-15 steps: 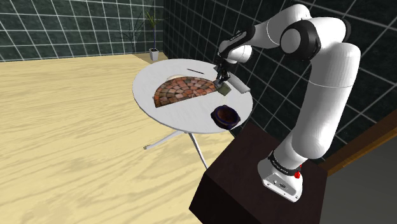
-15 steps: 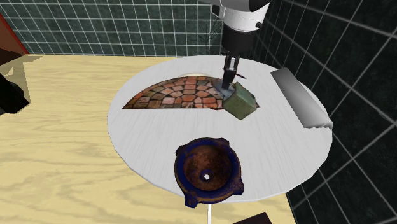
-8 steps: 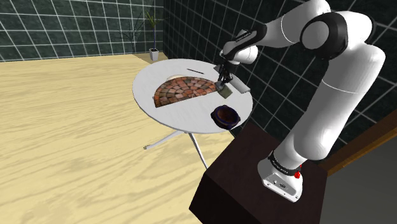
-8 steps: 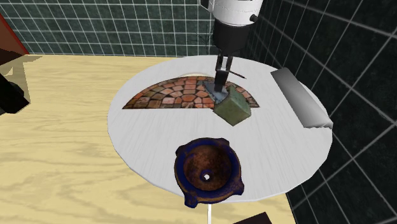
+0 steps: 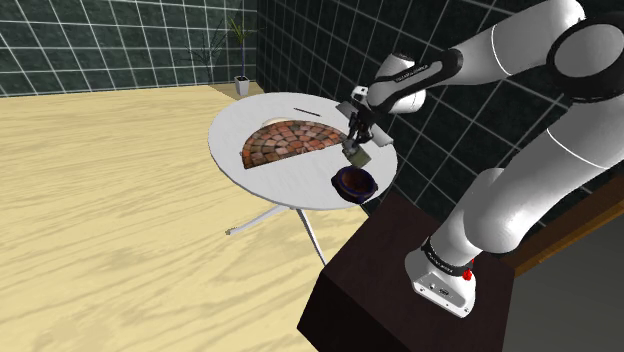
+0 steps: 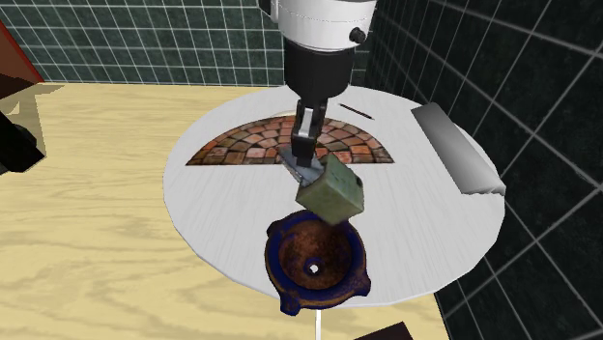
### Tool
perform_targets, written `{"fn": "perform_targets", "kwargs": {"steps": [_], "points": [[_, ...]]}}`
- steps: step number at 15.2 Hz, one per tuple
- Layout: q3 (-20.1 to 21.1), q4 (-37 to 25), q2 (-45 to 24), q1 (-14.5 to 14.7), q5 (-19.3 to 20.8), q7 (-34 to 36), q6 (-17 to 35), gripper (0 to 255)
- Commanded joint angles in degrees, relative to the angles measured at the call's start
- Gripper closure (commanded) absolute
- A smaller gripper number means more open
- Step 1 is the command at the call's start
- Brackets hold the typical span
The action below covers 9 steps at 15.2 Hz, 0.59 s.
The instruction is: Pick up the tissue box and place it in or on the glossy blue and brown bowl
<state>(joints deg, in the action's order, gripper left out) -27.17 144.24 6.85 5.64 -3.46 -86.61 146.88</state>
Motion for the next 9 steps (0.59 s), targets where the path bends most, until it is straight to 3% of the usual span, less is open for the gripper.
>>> {"fn": "perform_targets", "kwargs": {"steps": [1,6,9], "points": [[1.4,4.4,4.8,-0.6,3.9,4.1,0.2,255],[6.4,13.2,15.1,-2.8,9.5,11.9,-0.9,255],[5.8,14.1,12.8,-2.3,8.8,11.2,2.2,255]]}}
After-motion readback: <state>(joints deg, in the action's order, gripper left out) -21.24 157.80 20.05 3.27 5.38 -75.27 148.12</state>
